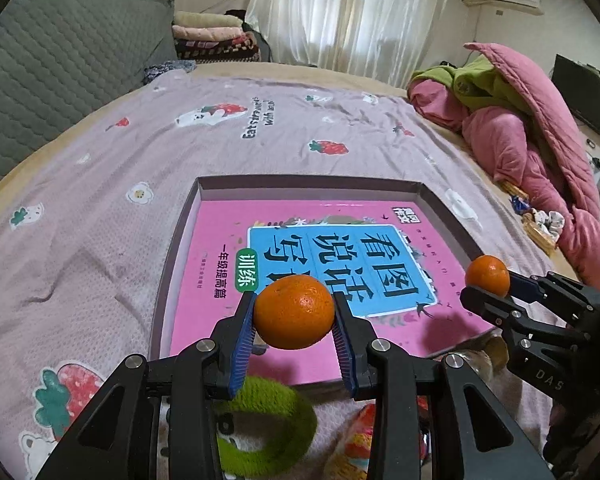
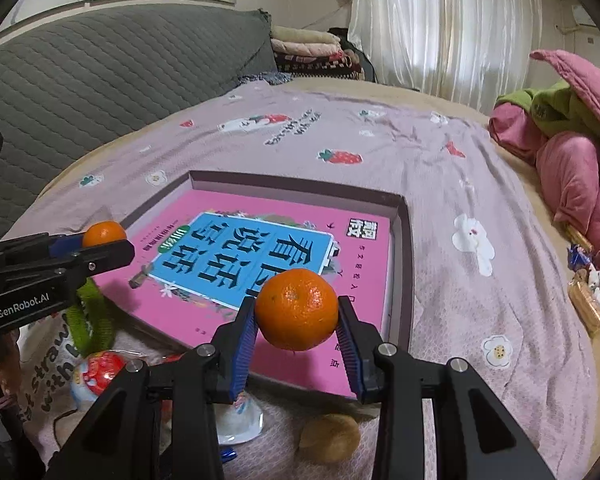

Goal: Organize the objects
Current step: 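Carry both oranges over the tray onto the workbook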

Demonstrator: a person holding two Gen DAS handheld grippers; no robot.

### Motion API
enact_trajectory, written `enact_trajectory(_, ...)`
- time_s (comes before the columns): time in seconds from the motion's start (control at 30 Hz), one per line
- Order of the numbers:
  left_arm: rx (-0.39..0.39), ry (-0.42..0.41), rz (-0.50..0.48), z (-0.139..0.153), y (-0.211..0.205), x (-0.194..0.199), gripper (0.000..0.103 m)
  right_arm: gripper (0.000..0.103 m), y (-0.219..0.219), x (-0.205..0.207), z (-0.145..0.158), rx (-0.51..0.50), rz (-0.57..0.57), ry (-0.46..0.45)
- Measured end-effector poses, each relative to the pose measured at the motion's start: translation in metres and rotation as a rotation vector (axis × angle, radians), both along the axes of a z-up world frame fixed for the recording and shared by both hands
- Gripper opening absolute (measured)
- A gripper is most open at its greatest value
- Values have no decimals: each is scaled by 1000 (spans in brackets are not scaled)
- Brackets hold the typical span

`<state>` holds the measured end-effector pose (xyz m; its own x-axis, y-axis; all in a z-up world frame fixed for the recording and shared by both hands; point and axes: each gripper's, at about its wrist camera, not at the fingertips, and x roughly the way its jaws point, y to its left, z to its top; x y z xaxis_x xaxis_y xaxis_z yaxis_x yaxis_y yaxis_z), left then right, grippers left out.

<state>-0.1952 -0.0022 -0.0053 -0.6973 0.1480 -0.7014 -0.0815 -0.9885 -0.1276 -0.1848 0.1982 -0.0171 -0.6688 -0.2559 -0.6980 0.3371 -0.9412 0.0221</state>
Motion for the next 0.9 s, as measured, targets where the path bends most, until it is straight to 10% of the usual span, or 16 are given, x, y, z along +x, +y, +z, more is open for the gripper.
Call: enact_trajectory(0.9, -17, -85, -9, -34, 7, -26, 37, 39, 2, -25, -29, 9, -14, -92)
